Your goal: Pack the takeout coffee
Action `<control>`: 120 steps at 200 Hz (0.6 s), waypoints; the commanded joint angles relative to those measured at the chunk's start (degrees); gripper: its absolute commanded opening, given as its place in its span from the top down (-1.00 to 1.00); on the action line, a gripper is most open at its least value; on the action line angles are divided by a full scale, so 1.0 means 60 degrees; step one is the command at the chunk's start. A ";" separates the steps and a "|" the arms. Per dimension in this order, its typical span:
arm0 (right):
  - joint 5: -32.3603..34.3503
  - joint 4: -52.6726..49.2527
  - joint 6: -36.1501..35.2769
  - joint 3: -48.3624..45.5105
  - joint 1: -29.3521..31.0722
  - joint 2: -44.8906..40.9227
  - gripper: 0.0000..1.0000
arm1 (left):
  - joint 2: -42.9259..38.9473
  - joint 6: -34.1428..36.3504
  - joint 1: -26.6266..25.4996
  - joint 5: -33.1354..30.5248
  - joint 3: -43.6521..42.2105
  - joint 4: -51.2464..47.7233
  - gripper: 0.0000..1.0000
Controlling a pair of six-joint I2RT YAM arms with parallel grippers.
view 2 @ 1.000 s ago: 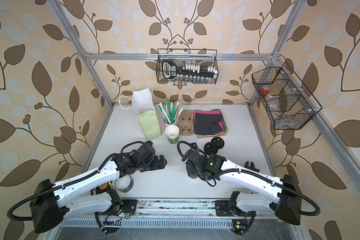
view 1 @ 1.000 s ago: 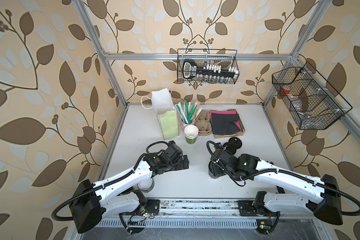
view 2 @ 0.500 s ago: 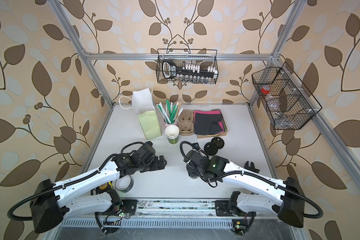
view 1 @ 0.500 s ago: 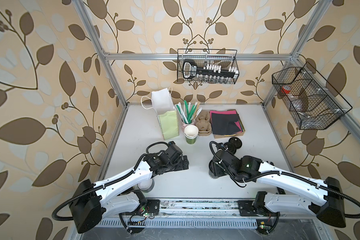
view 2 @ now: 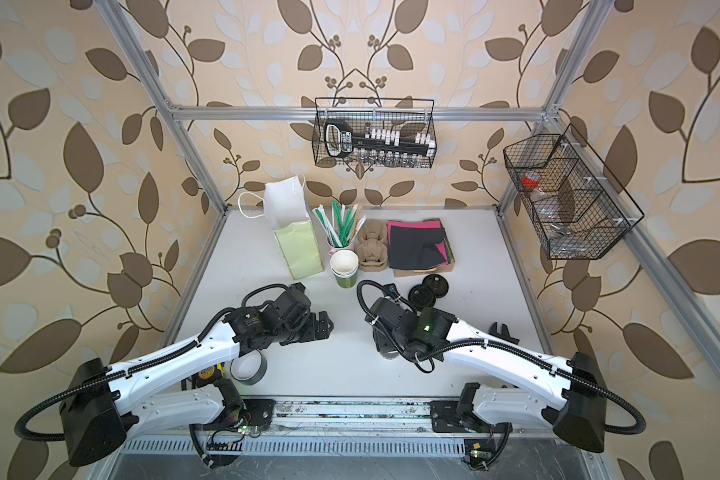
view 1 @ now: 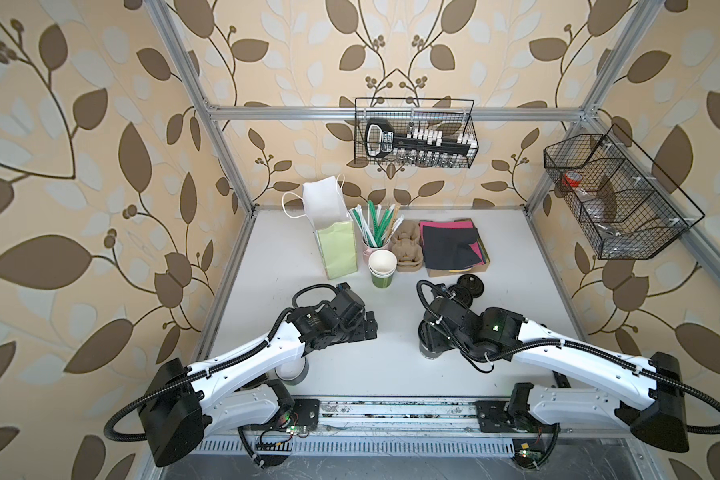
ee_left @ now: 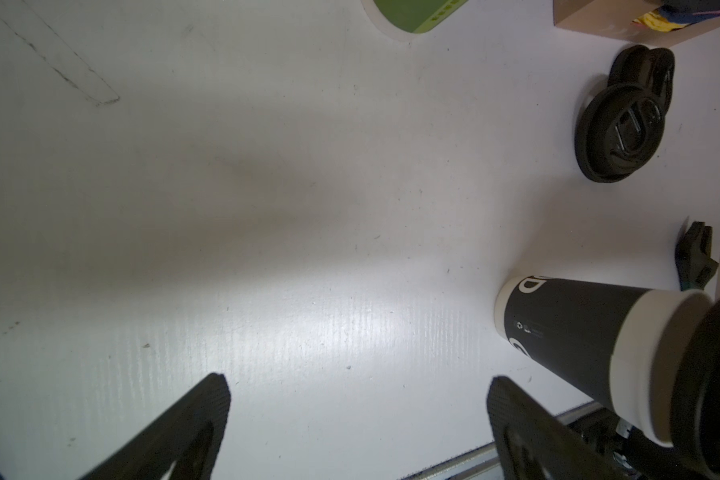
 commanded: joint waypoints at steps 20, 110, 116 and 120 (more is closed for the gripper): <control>0.0138 -0.0243 0.0116 -0.0050 0.0009 -0.0254 -0.25 | -0.0088 0.0154 -0.0053 0.0067 0.0011 -0.0012 -0.98; -0.0233 0.0411 0.0271 -0.0839 -0.0038 -0.0375 -0.25 | -0.0118 0.0175 -0.0051 0.0071 -0.0027 -0.0003 -0.98; -0.0198 0.0399 0.0287 -0.0840 -0.0042 -0.0375 -0.25 | -0.0118 0.0179 -0.0051 0.0059 -0.0034 -0.0005 -0.98; -0.0175 0.0388 0.0276 -0.0840 -0.0036 -0.0377 -0.25 | -0.0118 0.0177 -0.0060 0.0046 -0.0028 -0.0013 -0.98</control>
